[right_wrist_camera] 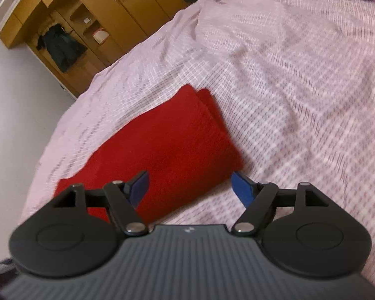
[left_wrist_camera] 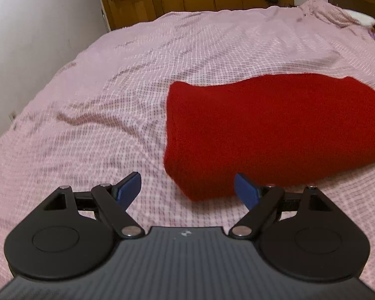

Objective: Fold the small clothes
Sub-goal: 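Withdraw both grippers from the folded cardigan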

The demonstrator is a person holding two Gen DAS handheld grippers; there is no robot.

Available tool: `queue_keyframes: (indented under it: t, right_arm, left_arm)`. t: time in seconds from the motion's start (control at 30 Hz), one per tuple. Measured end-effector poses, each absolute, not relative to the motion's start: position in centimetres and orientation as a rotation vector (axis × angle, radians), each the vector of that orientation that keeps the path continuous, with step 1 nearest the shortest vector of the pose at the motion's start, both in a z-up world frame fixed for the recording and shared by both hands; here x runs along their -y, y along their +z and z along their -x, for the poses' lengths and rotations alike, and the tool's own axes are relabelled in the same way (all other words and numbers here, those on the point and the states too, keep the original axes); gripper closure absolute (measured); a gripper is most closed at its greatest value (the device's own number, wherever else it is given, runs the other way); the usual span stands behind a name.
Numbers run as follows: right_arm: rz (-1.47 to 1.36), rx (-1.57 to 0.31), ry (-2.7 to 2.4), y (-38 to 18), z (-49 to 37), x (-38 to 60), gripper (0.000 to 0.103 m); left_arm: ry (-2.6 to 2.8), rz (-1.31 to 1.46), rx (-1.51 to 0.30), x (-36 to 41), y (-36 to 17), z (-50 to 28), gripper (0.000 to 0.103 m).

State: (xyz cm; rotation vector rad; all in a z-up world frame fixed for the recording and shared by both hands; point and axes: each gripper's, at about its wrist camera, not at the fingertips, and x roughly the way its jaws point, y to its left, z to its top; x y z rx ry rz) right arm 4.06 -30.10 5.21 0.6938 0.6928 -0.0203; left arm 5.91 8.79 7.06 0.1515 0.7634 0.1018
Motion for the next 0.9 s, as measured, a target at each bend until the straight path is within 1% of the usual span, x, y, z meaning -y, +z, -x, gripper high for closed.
queue_keyframes:
  t: [0.17,0.3,0.57,0.9]
  right_arm:
    - [-0.756,-0.719,0.000,4.7,-4.3,29.4,0.025]
    - [-0.796,-0.720,-0.005,4.0,-5.0,28.8,0.025]
    - [-0.909,-0.668,-0.076,1.3,-6.2,29.2,0.024]
    - [-0.911,-0.590,-0.064,0.5,-8.1,28.7,0.022]
  left_arm:
    - [0.092,-0.057,-0.786,-9.3,7.5,-5.1,0.016]
    - [0.101,-0.045,-0.790,-9.5,7.4,-5.1,0.016]
    - [0.120,-0.015,-0.806,-10.3,6.9,-6.1,0.016]
    - [0.127,0.000,-0.832,-10.6,5.5,-7.8,0.016]
